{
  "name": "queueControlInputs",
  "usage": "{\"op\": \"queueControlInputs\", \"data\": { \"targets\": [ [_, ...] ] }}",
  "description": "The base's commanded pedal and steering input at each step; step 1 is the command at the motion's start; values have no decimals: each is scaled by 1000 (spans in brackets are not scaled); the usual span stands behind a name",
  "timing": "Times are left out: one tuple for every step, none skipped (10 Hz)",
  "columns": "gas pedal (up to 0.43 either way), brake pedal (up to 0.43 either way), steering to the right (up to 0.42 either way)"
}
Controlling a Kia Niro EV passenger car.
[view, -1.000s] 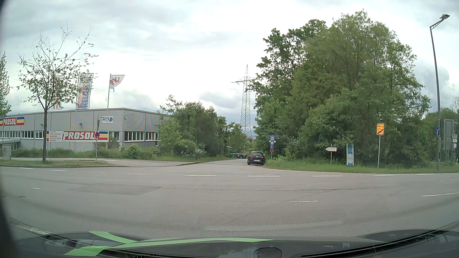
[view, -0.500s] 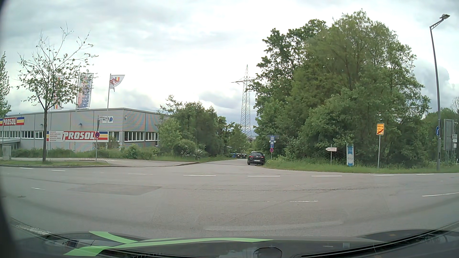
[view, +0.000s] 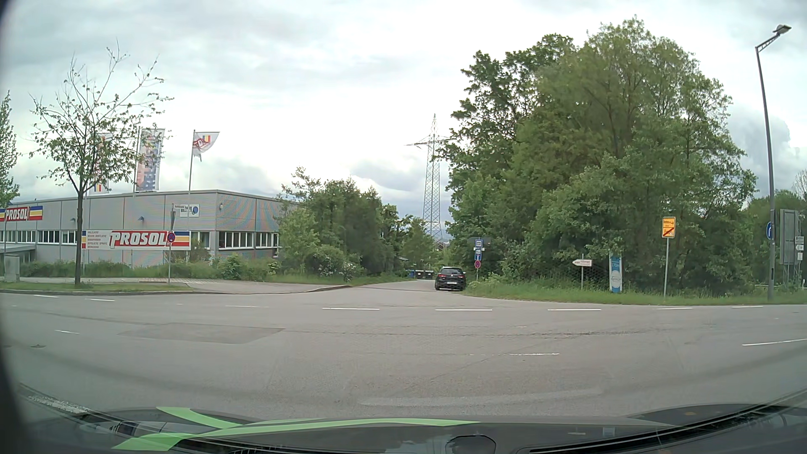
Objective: Follow the waypoints while adhering to traffic rules and regulations
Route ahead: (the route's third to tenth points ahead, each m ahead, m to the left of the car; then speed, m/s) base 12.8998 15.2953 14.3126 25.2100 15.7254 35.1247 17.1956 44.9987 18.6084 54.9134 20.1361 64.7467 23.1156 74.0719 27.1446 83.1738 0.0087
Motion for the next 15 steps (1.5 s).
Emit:
{"op": "queueControlInputs", "data": {
  "targets": [
    [0, 159, -9],
    [0, 159, -9],
    [0, 159, -8],
    [0, 159, -9],
    [0, 159, -9],
    [0, 159, -8],
    [0, 159, -9],
    [0, 159, -9],
    [0, 159, -9],
    [0, 159, -8],
    [0, 159, -8],
    [0, 159, -9],
    [0, 159, -9],
    [0, 159, -8],
    [0, 152, -8]
  ]
}}
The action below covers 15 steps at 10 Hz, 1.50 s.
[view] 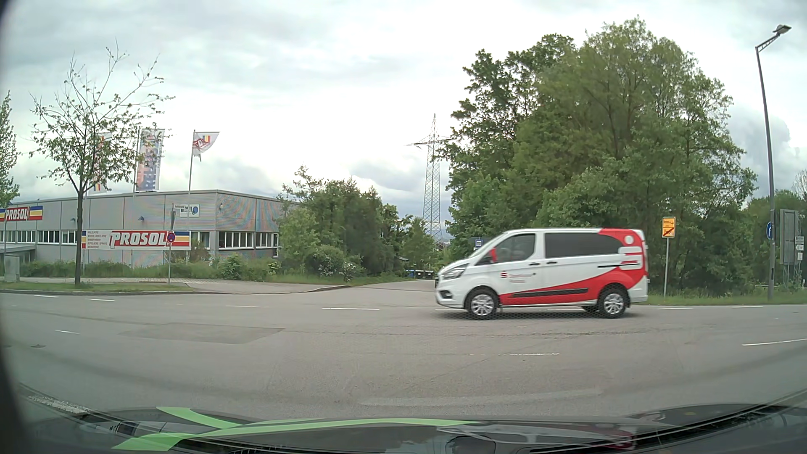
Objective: Follow the waypoints while adhering to traffic rules and regulations
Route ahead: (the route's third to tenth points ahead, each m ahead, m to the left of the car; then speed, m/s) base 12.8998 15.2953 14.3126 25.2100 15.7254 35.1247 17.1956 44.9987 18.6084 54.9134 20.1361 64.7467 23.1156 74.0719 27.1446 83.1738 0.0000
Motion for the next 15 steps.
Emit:
{"op": "queueControlInputs", "data": {
  "targets": [
    [0, 152, -9],
    [0, 152, -9],
    [0, 152, -9],
    [0, 134, -8],
    [0, 91, -9],
    [0, 18, -9],
    [0, 0, -8],
    [0, 0, -9],
    [0, 0, -9],
    [0, 0, -9],
    [0, 0, -9],
    [0, 0, -8],
    [0, 0, -9],
    [0, 0, -9],
    [0, 0, -9]
  ]
}}
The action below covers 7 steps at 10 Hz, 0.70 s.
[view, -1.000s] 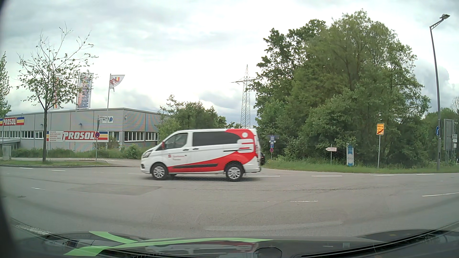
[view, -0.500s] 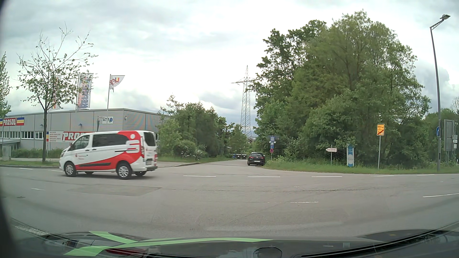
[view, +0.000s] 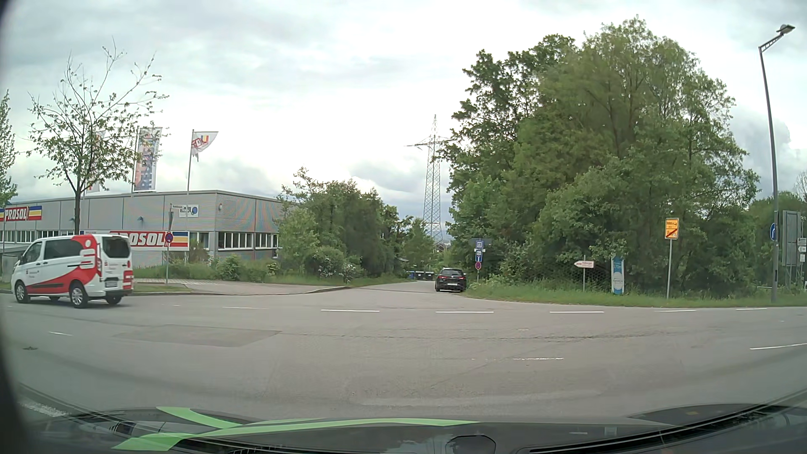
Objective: Follow the waypoints while adhering to traffic rules and regulations
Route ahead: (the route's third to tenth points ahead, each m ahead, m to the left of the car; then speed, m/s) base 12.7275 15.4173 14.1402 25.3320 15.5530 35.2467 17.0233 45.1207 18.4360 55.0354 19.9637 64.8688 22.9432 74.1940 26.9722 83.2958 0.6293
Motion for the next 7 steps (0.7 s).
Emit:
{"op": "queueControlInputs", "data": {
  "targets": [
    [0, 0, -9],
    [0, 0, -8],
    [0, 0, -9],
    [0, 0, -9],
    [0, 0, -9],
    [0, 0, -9],
    [0, 0, -8]
  ]
}}
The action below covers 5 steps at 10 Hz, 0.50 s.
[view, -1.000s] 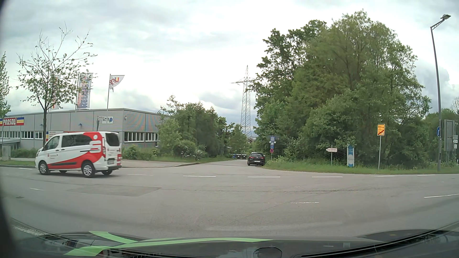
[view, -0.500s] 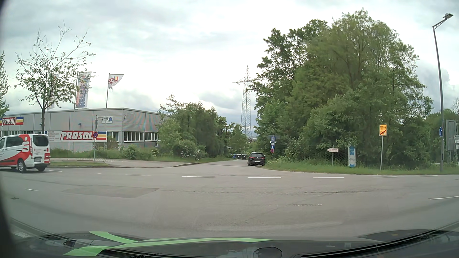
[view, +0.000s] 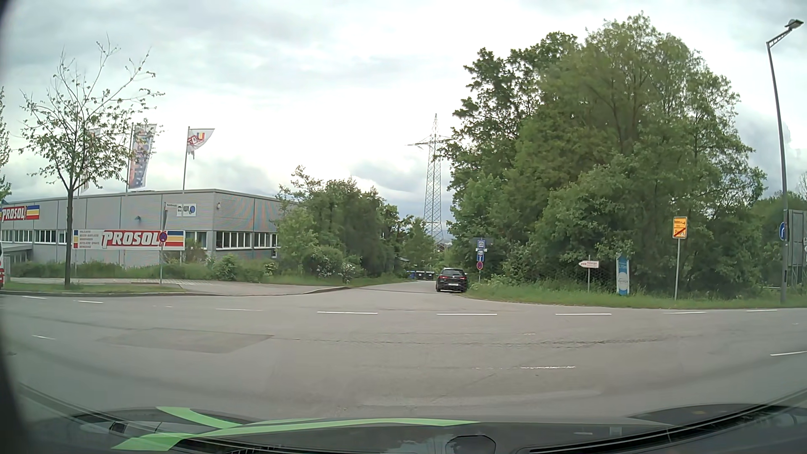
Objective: Follow the waypoints while adhering to traffic rules and regulations
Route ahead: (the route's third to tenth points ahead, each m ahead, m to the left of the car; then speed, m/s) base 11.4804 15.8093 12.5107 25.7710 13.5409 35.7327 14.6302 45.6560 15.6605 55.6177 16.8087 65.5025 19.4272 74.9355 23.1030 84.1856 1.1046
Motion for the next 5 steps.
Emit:
{"op": "queueControlInputs", "data": {
  "targets": [
    [0, 0, -9],
    [20, 0, -9],
    [47, 0, -9],
    [59, 0, -9],
    [59, 0, -8]
  ]
}}
